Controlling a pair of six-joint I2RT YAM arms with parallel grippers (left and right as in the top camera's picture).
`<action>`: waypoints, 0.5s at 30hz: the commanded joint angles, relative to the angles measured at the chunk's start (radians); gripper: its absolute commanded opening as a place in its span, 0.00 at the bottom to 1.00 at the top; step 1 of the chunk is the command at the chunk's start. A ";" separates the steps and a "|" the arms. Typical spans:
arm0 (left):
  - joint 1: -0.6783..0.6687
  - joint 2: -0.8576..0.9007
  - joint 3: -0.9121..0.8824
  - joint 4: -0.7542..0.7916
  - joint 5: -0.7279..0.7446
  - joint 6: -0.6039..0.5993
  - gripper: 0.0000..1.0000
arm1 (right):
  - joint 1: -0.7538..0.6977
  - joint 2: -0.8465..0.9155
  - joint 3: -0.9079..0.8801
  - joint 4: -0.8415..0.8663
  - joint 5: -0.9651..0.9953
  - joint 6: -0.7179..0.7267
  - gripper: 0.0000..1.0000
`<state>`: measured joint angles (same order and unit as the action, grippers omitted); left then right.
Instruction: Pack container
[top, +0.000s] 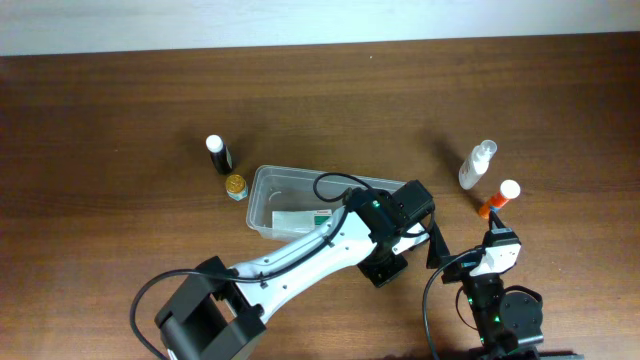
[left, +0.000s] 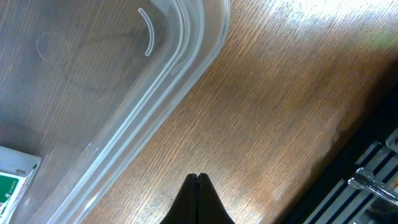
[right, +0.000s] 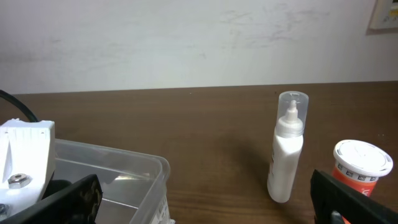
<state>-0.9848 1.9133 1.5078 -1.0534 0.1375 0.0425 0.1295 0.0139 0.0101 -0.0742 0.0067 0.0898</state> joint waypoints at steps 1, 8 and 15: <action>0.002 0.015 -0.006 0.007 -0.027 -0.004 0.00 | -0.007 -0.008 -0.005 -0.005 -0.006 -0.005 0.98; 0.029 0.015 -0.006 0.044 -0.060 -0.004 0.00 | -0.007 -0.008 -0.005 -0.005 -0.006 -0.005 0.98; 0.061 0.015 -0.006 0.102 -0.061 -0.003 0.00 | -0.007 -0.008 -0.005 -0.005 -0.006 -0.005 0.98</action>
<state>-0.9398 1.9137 1.5078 -0.9615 0.0887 0.0414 0.1295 0.0139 0.0101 -0.0742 0.0025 0.0895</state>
